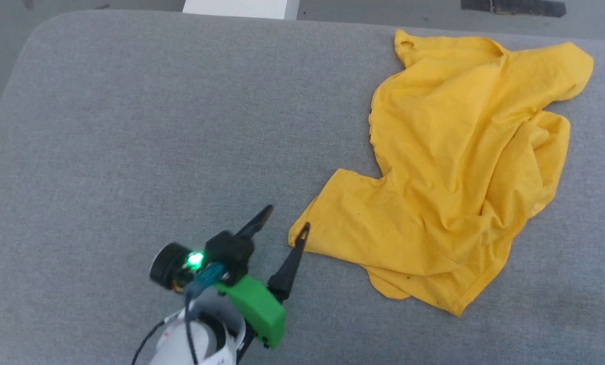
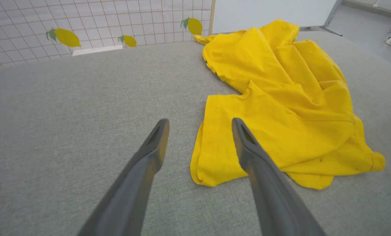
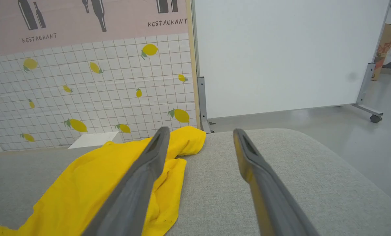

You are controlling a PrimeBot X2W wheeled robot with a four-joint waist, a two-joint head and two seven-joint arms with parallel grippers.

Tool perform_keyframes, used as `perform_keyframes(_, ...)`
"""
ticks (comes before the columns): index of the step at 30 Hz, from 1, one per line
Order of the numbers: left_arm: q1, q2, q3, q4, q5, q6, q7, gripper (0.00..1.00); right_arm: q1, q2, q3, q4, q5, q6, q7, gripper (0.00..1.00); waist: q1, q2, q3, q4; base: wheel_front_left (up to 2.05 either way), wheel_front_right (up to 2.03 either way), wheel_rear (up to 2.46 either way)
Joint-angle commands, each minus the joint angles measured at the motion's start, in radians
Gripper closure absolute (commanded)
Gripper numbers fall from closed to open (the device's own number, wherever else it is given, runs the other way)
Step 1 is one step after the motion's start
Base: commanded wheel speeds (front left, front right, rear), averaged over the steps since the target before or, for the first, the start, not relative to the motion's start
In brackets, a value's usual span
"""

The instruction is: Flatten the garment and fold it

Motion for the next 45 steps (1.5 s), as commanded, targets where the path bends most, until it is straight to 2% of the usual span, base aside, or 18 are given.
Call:
perform_keyframes(1,-0.039,0.023,-0.023,0.016,-0.025,-0.007,0.044,0.00,-0.020,0.000,0.014,-0.008,-0.006,-0.001,0.007,0.00,0.0001,0.0000,0.029,-0.011,0.00,0.00,0.00)
perform_keyframes(8,-0.151,0.095,-0.103,0.087,-0.096,-0.007,0.239,0.00,-0.044,0.000,0.050,-0.018,0.002,-0.001,0.023,0.00,0.0001,0.0000,0.098,-0.043,0.00,0.00,0.00)
perform_keyframes(15,-0.179,0.123,-0.140,0.144,-0.165,-0.007,0.364,0.00,-0.057,0.000,0.051,-0.005,0.012,-0.001,0.021,0.00,0.0001,0.0000,0.139,-0.076,0.00,0.00,0.00)
perform_keyframes(16,-0.180,0.123,-0.140,0.149,-0.169,-0.004,0.376,0.69,-0.059,0.000,0.052,-0.003,0.013,-0.001,0.019,0.00,0.0001,0.0000,0.142,-0.079,0.00,0.00,0.00)
perform_keyframes(17,-0.182,0.123,-0.142,0.155,-0.170,-0.003,0.386,1.00,-0.060,0.000,0.052,0.000,0.015,-0.001,0.018,0.00,0.0001,0.0000,0.143,-0.081,0.00,0.00,0.00)
perform_keyframes(22,-0.167,0.113,-0.163,0.179,-0.199,0.004,0.455,1.00,-0.065,0.000,0.051,0.015,0.018,-0.001,0.013,0.00,0.0001,0.0000,0.140,-0.084,0.00,0.00,0.00)
perform_keyframes(25,-0.162,0.092,-0.136,0.155,-0.222,0.028,0.425,1.00,-0.065,0.000,0.048,0.022,0.017,-0.001,0.013,0.00,0.0001,0.0000,0.123,-0.075,0.00,0.00,0.00)
perform_keyframes(29,-0.143,0.050,-0.034,0.099,-0.265,0.111,0.315,1.00,-0.061,0.000,0.049,0.027,0.016,-0.001,0.015,0.00,0.0001,0.0000,0.092,-0.056,0.00,0.00,0.00)
perform_keyframes(33,-0.081,0.017,0.110,0.010,-0.350,0.192,0.206,1.00,-0.050,0.000,0.046,0.026,0.013,-0.001,0.026,0.00,0.0001,0.0000,0.064,-0.028,0.00,0.00,0.00)
perform_keyframes(39,0.054,0.031,0.364,-0.095,-0.435,0.304,0.075,1.00,-0.031,0.000,0.044,0.018,0.005,-0.001,0.053,0.00,0.0001,0.0000,0.050,0.013,0.00,0.00,0.00)
perform_keyframes(42,0.136,0.050,0.469,-0.108,-0.459,0.340,0.041,1.00,-0.021,0.000,0.043,0.016,0.001,-0.001,0.068,0.00,0.0001,0.0000,0.047,0.031,0.00,0.00,0.00)
perform_keyframes(45,0.194,0.053,0.532,-0.107,-0.470,0.362,0.009,1.00,-0.012,0.000,0.042,0.016,-0.003,-0.001,0.084,0.00,0.0001,0.0000,0.046,0.048,0.00,0.00,0.00)
